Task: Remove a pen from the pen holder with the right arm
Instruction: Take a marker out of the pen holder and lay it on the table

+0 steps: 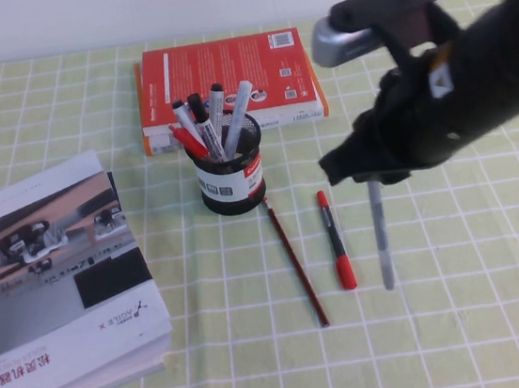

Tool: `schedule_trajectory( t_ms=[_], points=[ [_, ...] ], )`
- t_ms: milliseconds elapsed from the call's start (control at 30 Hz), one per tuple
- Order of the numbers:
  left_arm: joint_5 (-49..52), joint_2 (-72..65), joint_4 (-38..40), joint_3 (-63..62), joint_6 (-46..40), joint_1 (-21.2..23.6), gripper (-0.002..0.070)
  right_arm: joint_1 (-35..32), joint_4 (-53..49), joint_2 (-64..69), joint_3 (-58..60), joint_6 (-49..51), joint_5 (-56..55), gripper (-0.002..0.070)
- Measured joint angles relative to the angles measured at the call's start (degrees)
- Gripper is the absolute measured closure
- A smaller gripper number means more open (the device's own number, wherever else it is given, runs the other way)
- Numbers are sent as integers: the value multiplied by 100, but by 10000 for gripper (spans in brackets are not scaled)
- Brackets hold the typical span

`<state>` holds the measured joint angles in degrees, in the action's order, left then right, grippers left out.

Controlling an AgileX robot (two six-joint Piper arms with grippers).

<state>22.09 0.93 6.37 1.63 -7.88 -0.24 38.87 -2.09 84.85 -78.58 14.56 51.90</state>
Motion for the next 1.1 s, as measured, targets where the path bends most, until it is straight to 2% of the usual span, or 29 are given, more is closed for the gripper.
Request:
schedule_trajectory(
  t_ms=[167, 367, 667, 1100],
  points=[
    [0, 0, 0, 0, 0, 0, 680, -140, 333, 857, -734, -144, 436, 619],
    [0, 0, 0, 0, 0, 0, 680, -396, 1346, 2017, -1634, -809, 699, 619],
    [0, 0, 0, 0, 0, 0, 680, -607, 1465, 3252, -2645, -977, 1306, 619],
    [0, 0, 0, 0, 0, 0, 680, -834, 1623, 4232, -3372, -1086, 1338, 631]
  ],
)
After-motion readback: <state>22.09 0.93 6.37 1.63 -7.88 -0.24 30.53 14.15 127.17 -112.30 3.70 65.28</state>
